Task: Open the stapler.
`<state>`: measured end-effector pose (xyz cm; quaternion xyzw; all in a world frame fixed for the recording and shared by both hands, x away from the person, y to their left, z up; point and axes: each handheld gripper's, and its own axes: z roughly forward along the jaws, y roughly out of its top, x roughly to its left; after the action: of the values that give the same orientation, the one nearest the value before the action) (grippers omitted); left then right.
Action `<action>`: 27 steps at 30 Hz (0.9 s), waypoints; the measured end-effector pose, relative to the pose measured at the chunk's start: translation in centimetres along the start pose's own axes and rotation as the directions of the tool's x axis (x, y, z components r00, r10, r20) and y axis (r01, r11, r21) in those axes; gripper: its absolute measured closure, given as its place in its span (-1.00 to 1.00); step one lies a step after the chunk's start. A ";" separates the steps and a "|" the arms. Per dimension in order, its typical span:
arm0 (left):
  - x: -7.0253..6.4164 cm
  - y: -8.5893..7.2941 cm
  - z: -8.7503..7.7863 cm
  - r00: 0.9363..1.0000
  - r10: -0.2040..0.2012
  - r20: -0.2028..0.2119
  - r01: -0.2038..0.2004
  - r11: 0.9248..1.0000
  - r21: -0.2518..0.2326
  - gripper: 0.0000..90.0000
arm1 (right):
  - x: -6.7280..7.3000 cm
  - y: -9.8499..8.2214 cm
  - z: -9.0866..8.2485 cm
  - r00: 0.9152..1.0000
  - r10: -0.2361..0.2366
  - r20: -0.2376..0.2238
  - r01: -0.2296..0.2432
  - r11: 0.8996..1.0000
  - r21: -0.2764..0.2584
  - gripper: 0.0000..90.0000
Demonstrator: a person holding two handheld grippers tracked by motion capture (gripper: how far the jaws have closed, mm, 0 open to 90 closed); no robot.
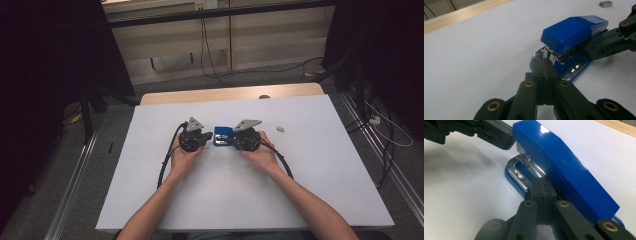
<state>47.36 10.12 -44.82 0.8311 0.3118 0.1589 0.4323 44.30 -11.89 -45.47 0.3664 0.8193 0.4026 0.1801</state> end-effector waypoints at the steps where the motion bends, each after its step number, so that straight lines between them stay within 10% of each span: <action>1: 0.0 0.0 0.1 1.000 -0.002 0.001 0.002 1.000 -0.003 1.00 | 0.0 0.0 0.0 1.000 0.000 0.000 0.000 1.000 0.000 1.00; 27: -0.3 0.2 0.7 1.000 0.012 -0.016 -0.012 1.000 -0.009 1.00 | 0.0 -0.1 0.0 1.000 0.003 -0.001 -0.003 1.000 -0.005 1.00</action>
<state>47.54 9.40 -45.03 0.8296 0.3095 0.1695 0.4326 44.28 -11.92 -45.53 0.3671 0.8178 0.4050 0.1799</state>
